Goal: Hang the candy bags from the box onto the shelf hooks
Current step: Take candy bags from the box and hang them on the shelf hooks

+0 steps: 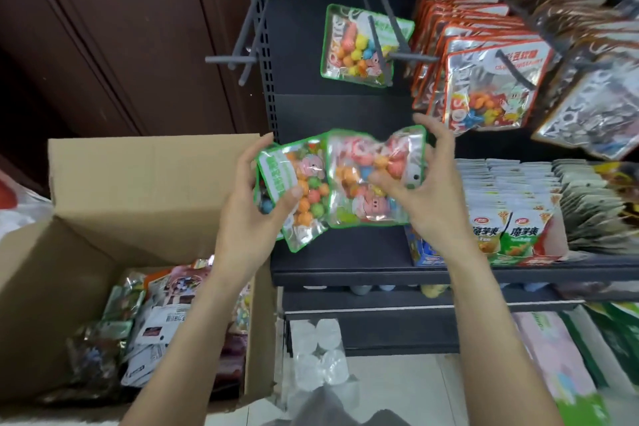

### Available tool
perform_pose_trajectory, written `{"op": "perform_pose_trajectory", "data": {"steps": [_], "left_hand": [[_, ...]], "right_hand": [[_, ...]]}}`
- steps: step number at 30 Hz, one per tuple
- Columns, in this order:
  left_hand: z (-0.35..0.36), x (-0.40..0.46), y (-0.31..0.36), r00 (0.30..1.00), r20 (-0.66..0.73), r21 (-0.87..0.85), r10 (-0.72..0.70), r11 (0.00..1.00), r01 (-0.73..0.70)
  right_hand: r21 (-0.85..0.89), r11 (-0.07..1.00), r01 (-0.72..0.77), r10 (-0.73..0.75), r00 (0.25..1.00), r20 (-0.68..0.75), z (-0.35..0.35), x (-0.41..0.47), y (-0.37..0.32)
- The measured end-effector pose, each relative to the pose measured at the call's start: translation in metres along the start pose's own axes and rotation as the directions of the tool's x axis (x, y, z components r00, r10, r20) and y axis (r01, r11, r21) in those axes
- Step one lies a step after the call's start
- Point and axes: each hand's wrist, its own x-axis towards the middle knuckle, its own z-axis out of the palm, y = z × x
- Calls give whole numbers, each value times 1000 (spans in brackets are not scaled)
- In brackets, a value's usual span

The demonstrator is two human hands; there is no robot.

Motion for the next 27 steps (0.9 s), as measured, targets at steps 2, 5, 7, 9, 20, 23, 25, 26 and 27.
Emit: {"op": "perform_pose_trajectory", "data": {"steps": [2,5,7,9,20,23,25,26,27], "left_hand": [[-2,1,3,996,77,106,40,993,-48],[-4,5,7,983,169,208,72,972,-107],[-3,7,12,965,240,226,101,961,-157],[-2,8,17,951,285,222,121,957,-188],[12,13,19,949,284,122,134,977,-174],[16,13,12,975,186,22,122,991,-129],[20,12,8,992,99,-83,74,994,-66],[23,10,7,997,63,-137,47,990,-38],[25,8,6,999,38,-174,29,984,-22]], "right_hand": [[-302,944,131,-64,973,221,-10,2,-13],[-500,807,314,-106,910,400,-16,7,-30],[-561,729,392,-117,879,463,-17,11,-38],[-643,618,452,-114,861,496,-20,15,-45],[-633,678,374,-87,896,436,-27,23,-48],[-557,764,327,-209,941,265,-25,19,-42],[-432,861,270,-295,956,10,-16,10,-31],[-344,909,234,-286,952,-110,-10,3,-25],[-238,952,195,-244,949,-199,-3,-3,-22]]}}
